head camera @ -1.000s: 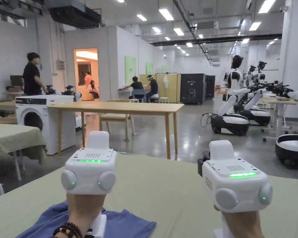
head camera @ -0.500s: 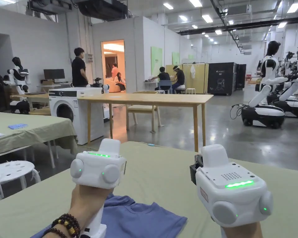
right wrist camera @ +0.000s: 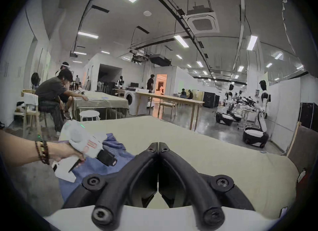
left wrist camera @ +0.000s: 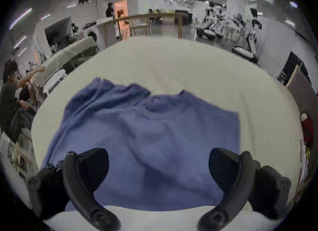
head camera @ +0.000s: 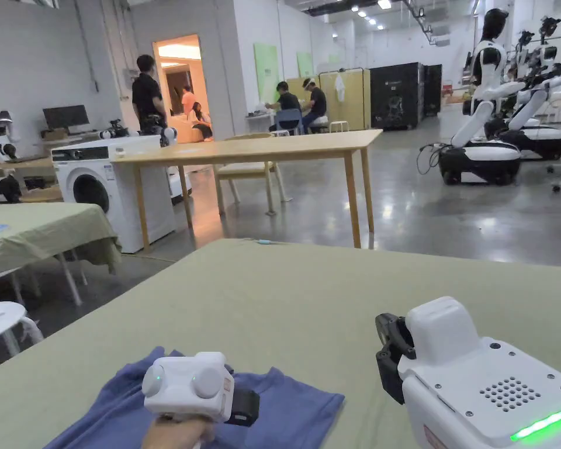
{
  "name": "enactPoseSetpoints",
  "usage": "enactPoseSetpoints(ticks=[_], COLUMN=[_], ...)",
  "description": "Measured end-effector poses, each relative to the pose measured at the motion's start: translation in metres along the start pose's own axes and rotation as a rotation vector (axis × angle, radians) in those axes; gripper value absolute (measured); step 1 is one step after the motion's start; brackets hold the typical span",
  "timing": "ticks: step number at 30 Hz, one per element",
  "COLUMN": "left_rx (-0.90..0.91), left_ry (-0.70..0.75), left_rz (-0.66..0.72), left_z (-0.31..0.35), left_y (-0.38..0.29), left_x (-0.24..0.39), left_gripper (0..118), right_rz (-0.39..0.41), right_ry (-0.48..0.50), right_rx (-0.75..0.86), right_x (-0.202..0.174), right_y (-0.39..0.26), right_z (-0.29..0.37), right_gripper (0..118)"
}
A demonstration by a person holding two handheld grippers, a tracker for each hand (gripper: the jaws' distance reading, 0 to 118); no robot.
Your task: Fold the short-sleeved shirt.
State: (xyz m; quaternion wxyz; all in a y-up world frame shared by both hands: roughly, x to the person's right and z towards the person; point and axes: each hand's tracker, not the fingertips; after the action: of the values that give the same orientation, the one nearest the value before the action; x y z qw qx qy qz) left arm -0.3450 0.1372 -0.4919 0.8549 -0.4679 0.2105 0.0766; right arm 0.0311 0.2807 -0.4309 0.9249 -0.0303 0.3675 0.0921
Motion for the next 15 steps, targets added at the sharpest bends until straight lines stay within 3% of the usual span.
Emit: enactPoseSetpoints(ticks=[5,10,13,14,15], left_rx=[-0.061,-0.017,0.059,0.057,0.074], left_ry=[0.014,-0.009,-0.054,-0.04,0.01], left_rz=[-0.063,0.024,-0.005,-0.011,-0.03], left_z=[-0.048,-0.055,-0.039,-0.036,-0.036], left_y=[-0.007,-0.004,0.001,0.003,0.004], left_x=[0.01,0.007,0.008,0.01,0.011], left_gripper=[116,115,54,12,2], right_rz=[0.003,0.01,-0.015,-0.02,-0.03], right_ry=[0.019,0.013,0.022,0.018,0.012], right_rx=[0.009,-0.017,-0.022,-0.027,-0.033], right_x=[0.004,0.009,0.014,0.015,0.016], right_y=[-0.012,-0.023,-0.028,-0.028,-0.028], right_z=[-0.004,-0.008,-0.007,-0.006,-0.005], right_gripper=[0,0,1,1,1])
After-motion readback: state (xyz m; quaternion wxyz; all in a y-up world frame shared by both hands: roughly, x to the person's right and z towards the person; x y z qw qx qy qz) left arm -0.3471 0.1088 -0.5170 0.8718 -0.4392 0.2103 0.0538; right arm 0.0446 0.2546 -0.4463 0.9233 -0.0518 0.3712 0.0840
